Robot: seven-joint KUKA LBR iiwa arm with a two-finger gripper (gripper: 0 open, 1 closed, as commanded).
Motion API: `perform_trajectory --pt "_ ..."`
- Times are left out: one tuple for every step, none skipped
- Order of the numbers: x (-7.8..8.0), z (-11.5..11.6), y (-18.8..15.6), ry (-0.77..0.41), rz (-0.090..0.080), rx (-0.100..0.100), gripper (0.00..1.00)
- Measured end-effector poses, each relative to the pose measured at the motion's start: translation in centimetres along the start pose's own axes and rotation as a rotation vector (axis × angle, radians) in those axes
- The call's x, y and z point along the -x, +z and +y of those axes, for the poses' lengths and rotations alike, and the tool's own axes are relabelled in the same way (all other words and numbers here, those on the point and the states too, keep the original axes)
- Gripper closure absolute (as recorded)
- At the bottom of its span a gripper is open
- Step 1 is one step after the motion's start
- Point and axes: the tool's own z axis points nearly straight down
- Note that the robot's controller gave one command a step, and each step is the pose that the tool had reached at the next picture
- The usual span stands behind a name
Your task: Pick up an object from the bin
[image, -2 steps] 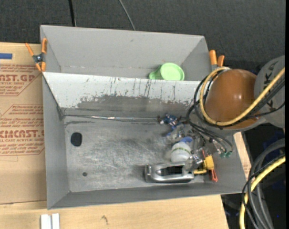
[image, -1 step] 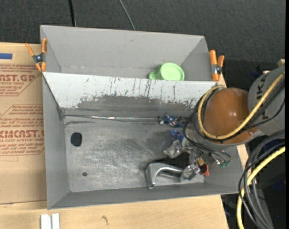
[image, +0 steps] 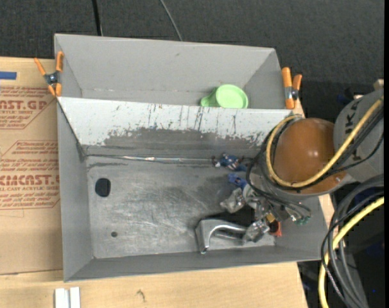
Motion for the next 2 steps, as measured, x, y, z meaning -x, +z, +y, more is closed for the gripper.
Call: perform_trajectory --pt "0.1 0.1 -0.2 -0.002 0.0 -0.002 1.0" --pt "0.6 -1.2 -2.4 -0.004 0.019 0.005 1.0"
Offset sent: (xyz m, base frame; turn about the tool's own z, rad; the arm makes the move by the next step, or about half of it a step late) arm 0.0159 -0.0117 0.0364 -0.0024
